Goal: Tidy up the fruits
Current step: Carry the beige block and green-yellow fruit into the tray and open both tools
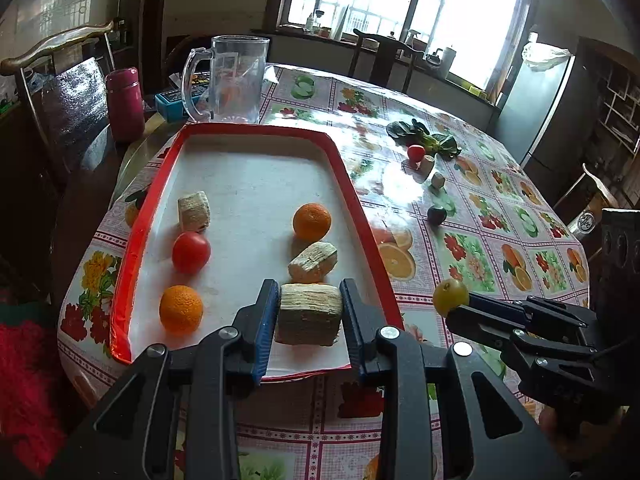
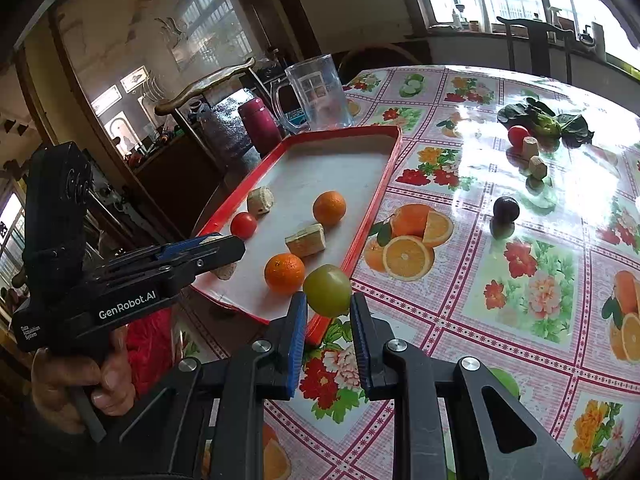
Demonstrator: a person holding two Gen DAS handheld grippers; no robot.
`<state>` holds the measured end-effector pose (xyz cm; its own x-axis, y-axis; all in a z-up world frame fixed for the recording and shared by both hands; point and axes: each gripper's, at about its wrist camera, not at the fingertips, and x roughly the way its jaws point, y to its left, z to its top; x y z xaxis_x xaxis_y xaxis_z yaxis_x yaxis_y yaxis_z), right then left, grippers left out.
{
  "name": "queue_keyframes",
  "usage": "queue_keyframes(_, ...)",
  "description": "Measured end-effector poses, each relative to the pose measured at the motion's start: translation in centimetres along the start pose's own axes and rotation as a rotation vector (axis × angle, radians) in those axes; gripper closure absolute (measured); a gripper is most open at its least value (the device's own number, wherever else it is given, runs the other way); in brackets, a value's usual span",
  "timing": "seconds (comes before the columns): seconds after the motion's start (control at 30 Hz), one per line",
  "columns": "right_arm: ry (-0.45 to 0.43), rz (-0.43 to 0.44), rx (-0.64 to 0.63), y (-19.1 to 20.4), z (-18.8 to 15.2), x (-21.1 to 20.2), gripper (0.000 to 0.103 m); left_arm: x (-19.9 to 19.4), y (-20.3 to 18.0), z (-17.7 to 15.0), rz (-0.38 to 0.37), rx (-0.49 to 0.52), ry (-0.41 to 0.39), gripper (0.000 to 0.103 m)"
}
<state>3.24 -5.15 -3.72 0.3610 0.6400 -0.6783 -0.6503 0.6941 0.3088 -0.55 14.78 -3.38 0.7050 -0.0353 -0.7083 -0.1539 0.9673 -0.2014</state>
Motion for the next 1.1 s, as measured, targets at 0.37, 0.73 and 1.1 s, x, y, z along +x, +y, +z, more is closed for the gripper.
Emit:
queue_keyframes(0.37,0.020,0.012,-0.026,1.3,0.4,1.3,0.081,-0.8,3.7,-0.3,0.016,-0.058,-0.004,0.074)
queue_keyframes(0.73,0.044,0.021,-0.041,1.8,0.7,2.6,0.081,-1.4,7.2,-0.8,0.057,-0.105,-0.001,0.074)
queue_keyframes(1.1,0.101,0.027,-0.084,3.1,0.7,5.1,0.081,-0.4,7.9,-0.6,0.066,-0.094,0.019,0.074)
